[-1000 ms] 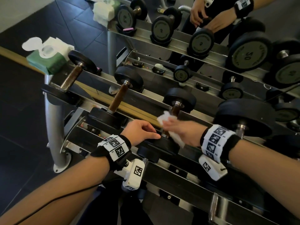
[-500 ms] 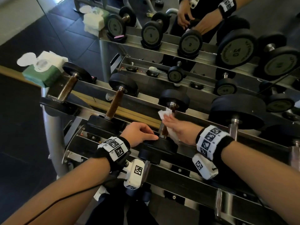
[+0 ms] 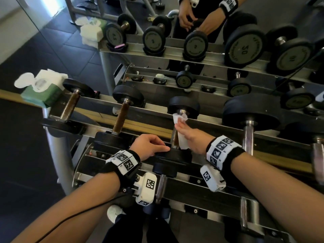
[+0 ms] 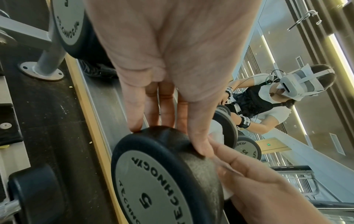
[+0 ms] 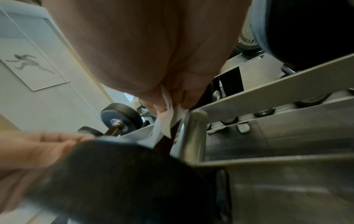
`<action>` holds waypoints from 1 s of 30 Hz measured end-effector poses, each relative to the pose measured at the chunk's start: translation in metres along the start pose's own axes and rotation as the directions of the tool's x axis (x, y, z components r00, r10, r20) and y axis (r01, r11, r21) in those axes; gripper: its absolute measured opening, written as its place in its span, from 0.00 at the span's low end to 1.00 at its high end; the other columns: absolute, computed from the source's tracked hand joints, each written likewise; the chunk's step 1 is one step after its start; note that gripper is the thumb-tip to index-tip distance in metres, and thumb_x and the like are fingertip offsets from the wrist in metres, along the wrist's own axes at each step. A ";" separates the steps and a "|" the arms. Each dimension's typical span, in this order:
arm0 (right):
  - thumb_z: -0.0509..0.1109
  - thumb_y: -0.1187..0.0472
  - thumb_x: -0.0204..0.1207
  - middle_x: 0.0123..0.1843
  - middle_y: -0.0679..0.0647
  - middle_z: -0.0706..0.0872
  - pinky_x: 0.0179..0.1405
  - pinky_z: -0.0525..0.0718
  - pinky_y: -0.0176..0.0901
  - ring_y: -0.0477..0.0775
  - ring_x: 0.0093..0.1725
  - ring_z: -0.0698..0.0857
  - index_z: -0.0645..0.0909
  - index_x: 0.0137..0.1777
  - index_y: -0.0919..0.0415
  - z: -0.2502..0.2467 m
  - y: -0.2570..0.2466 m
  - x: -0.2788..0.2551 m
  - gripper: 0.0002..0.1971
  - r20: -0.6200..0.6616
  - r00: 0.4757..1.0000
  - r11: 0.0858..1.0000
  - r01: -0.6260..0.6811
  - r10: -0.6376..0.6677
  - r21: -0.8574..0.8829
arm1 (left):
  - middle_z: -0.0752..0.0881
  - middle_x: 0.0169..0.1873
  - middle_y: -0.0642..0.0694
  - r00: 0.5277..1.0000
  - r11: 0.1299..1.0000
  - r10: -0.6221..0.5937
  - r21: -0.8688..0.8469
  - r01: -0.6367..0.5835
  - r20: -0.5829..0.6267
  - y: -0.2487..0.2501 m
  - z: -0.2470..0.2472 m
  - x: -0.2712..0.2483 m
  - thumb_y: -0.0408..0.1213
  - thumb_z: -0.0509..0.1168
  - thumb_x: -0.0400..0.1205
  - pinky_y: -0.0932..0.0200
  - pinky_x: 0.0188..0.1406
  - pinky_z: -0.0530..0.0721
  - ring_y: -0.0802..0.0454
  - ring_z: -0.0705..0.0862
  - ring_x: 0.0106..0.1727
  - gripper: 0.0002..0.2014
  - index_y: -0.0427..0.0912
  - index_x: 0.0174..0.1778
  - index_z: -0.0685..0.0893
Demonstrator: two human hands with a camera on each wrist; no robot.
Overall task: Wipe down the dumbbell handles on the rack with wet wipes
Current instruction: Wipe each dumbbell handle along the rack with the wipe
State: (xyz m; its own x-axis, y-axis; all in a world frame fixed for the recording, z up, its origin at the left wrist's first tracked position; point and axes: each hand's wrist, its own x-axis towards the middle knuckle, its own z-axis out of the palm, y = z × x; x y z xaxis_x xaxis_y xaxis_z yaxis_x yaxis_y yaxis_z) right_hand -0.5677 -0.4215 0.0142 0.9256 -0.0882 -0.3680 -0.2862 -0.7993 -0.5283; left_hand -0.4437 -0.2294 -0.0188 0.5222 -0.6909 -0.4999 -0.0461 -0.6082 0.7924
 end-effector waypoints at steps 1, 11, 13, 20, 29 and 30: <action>0.52 0.80 0.81 0.89 0.57 0.48 0.86 0.46 0.49 0.58 0.88 0.47 0.52 0.85 0.66 0.008 -0.002 -0.006 0.33 -0.004 1.000 0.999 0.025 -0.025 0.023 | 0.90 0.39 0.63 1.000 1.000 -0.001 -0.004 0.001 -0.004 0.001 0.000 0.000 0.53 0.81 0.68 0.56 0.49 0.90 0.61 0.89 0.44 0.09 0.64 0.40 0.89; 0.63 0.60 0.86 0.45 0.55 0.87 0.45 0.87 0.41 0.50 0.41 0.88 0.81 0.55 0.63 -0.002 -0.001 -0.004 0.08 -0.111 0.974 0.727 -0.070 0.198 0.683 | 0.92 0.44 0.51 1.000 0.998 -0.006 -0.059 0.007 0.014 0.004 0.000 -0.003 0.48 0.81 0.71 0.50 0.54 0.90 0.51 0.91 0.50 0.11 0.51 0.45 0.91; 0.61 0.61 0.87 0.45 0.53 0.87 0.47 0.85 0.40 0.49 0.44 0.87 0.80 0.54 0.60 -0.012 0.000 0.003 0.07 -0.196 0.930 0.690 -0.079 0.311 0.719 | 0.92 0.44 0.51 1.000 0.997 -0.003 -0.077 0.004 0.016 0.003 0.001 -0.003 0.47 0.81 0.71 0.53 0.53 0.90 0.53 0.91 0.50 0.10 0.51 0.45 0.91; 0.51 0.74 0.87 0.86 0.60 0.61 0.82 0.55 0.42 0.60 0.86 0.60 0.57 0.85 0.63 0.021 -0.004 0.011 0.27 -0.165 0.910 0.799 -0.235 0.381 0.554 | 0.92 0.40 0.57 1.000 0.998 -0.018 -0.061 0.018 0.000 -0.002 0.001 0.002 0.49 0.81 0.69 0.63 0.43 0.89 0.60 0.90 0.44 0.09 0.56 0.41 0.91; 0.53 0.70 0.88 0.87 0.59 0.57 0.80 0.54 0.37 0.58 0.86 0.57 0.51 0.87 0.60 0.037 -0.007 0.003 0.29 -0.068 0.889 0.505 -0.194 0.454 0.841 | 0.91 0.40 0.60 1.000 0.998 -0.020 -0.061 0.021 0.023 -0.004 0.001 0.004 0.50 0.81 0.69 0.63 0.42 0.87 0.63 0.90 0.43 0.08 0.61 0.40 0.90; 0.51 0.73 0.87 0.87 0.60 0.56 0.81 0.54 0.38 0.60 0.87 0.57 0.50 0.87 0.60 0.030 -0.005 0.008 0.29 -0.072 0.867 0.454 -0.185 0.493 0.871 | 0.92 0.40 0.59 1.000 0.997 -0.021 -0.068 0.022 0.021 -0.005 0.001 0.004 0.49 0.81 0.69 0.63 0.42 0.87 0.63 0.90 0.43 0.08 0.61 0.40 0.90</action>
State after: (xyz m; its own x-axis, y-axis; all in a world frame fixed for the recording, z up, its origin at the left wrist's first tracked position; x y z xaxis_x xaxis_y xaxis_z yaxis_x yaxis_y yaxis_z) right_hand -0.5662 -0.4001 -0.0092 0.6797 -0.5133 -0.5239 -0.5172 0.1712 -0.8386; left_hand -0.4422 -0.2298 -0.0250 0.5048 -0.6864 -0.5235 0.0231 -0.5955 0.8030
